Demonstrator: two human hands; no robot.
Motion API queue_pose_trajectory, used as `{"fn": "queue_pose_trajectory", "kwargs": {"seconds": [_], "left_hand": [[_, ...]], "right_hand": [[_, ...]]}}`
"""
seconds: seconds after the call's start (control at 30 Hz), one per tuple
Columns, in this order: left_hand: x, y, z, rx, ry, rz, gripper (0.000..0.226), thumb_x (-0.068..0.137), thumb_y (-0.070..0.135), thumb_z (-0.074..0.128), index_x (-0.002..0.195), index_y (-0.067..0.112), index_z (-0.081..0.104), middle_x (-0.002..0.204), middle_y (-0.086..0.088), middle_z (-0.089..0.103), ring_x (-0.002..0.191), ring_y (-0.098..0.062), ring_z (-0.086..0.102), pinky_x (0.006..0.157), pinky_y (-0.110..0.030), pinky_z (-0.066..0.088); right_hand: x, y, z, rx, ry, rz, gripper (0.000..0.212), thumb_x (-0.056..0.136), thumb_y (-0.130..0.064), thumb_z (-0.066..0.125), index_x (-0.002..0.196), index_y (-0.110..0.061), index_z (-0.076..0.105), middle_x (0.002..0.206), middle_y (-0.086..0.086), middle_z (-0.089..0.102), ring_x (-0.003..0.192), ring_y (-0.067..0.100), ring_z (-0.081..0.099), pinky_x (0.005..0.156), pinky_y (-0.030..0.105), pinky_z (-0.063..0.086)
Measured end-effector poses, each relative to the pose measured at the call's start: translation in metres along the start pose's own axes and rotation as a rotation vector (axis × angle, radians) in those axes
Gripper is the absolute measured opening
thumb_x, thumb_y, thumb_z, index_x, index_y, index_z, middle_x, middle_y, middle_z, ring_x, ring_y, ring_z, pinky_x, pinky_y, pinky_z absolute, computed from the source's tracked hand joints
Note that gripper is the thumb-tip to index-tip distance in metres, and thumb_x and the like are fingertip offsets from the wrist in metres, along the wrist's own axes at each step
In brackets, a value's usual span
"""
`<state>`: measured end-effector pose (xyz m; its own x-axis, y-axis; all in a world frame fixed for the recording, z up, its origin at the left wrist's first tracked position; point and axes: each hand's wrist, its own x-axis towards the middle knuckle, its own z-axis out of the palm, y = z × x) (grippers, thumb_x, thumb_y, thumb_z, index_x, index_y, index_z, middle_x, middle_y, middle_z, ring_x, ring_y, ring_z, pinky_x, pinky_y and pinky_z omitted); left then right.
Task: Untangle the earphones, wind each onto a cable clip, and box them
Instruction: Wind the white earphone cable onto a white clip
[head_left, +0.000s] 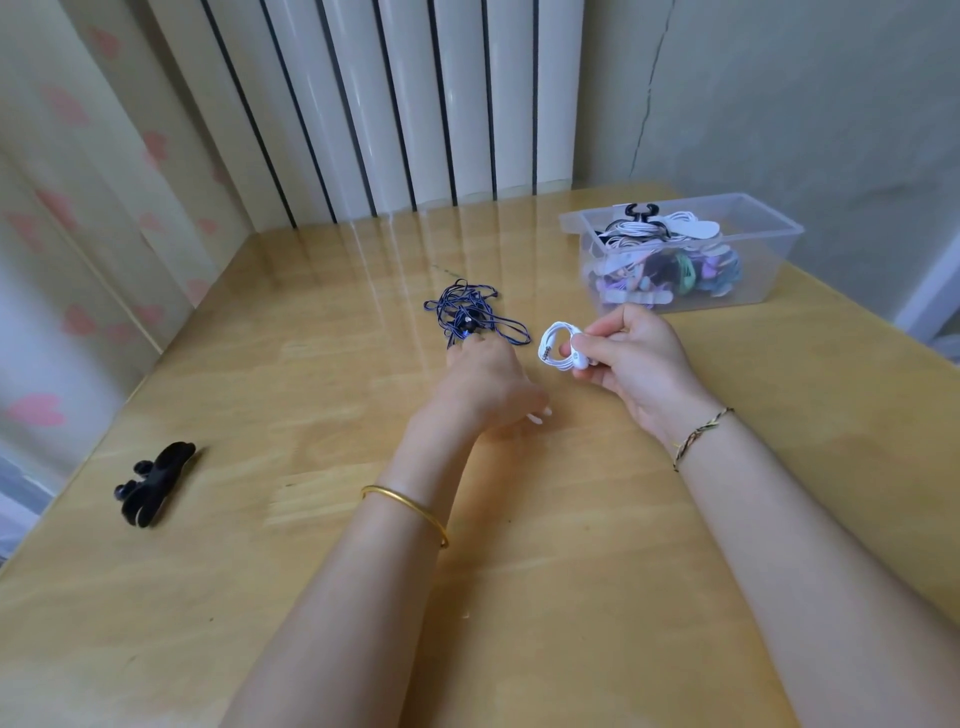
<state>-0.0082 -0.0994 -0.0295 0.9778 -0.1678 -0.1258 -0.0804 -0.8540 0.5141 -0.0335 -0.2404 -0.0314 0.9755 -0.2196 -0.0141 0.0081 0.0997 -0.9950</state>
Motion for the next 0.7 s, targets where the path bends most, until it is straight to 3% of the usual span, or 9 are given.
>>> {"fn": "queue_pose_trajectory", "kwargs": {"seconds": [0.07, 0.17, 0.23, 0.3, 0.53, 0.7], "left_hand": [[-0.003, 0.003, 0.001, 0.067, 0.017, 0.056, 0.018, 0.075, 0.021, 0.069, 0.068, 0.016, 0.053, 0.101, -0.005, 0.046, 0.105, -0.028, 0.048, 0.079, -0.033, 0.043], [-0.004, 0.002, 0.003, 0.097, 0.027, 0.141, 0.017, 0.076, 0.020, 0.072, 0.080, 0.017, 0.056, 0.109, -0.005, 0.049, 0.104, -0.027, 0.051, 0.086, -0.035, 0.047], [-0.002, -0.002, 0.003, 0.099, 0.004, 0.212, 0.026, 0.074, 0.020, 0.074, 0.070, 0.018, 0.049, 0.104, -0.006, 0.055, 0.095, -0.026, 0.057, 0.079, -0.034, 0.048], [-0.002, -0.005, 0.002, 0.097, 0.002, 0.269, 0.031, 0.073, 0.024, 0.079, 0.076, 0.017, 0.049, 0.097, -0.004, 0.053, 0.087, -0.021, 0.054, 0.071, -0.031, 0.044], [-0.003, -0.016, 0.014, -0.237, 0.104, 0.316, 0.033, 0.080, 0.031, 0.076, 0.098, 0.018, 0.051, 0.058, 0.011, 0.064, 0.063, -0.001, 0.048, 0.056, -0.018, 0.035], [-0.005, -0.014, 0.011, -0.461, 0.119, 0.295, 0.024, 0.086, 0.020, 0.068, 0.104, 0.015, 0.054, 0.059, 0.009, 0.065, 0.064, -0.010, 0.049, 0.054, -0.014, 0.035]], "right_hand": [[0.000, 0.000, 0.000, 0.003, -0.006, 0.001, 0.024, 0.084, 0.011, 0.059, 0.076, -0.007, 0.046, 0.060, 0.010, 0.061, 0.066, 0.015, 0.064, 0.059, 0.026, 0.054], [0.001, 0.000, -0.001, 0.000, -0.007, 0.000, 0.024, 0.084, 0.011, 0.059, 0.076, -0.007, 0.046, 0.064, 0.013, 0.061, 0.065, 0.013, 0.065, 0.058, 0.025, 0.054], [0.001, 0.000, -0.002, -0.003, 0.000, -0.002, 0.024, 0.083, 0.011, 0.059, 0.075, -0.008, 0.046, 0.065, 0.014, 0.061, 0.066, 0.014, 0.065, 0.059, 0.025, 0.054], [0.001, 0.000, -0.002, -0.002, 0.000, 0.000, 0.024, 0.083, 0.010, 0.059, 0.075, -0.008, 0.046, 0.065, 0.014, 0.062, 0.066, 0.015, 0.064, 0.060, 0.027, 0.054], [0.000, -0.004, -0.004, 0.163, 0.009, 0.053, 0.024, 0.086, 0.010, 0.058, 0.076, -0.008, 0.046, 0.065, 0.009, 0.054, 0.050, 0.004, 0.062, 0.056, 0.023, 0.053], [0.001, -0.006, -0.008, 0.341, -0.018, 0.101, 0.022, 0.087, 0.009, 0.056, 0.076, -0.007, 0.047, 0.076, 0.016, 0.056, 0.066, 0.020, 0.058, 0.054, 0.023, 0.052]]}}
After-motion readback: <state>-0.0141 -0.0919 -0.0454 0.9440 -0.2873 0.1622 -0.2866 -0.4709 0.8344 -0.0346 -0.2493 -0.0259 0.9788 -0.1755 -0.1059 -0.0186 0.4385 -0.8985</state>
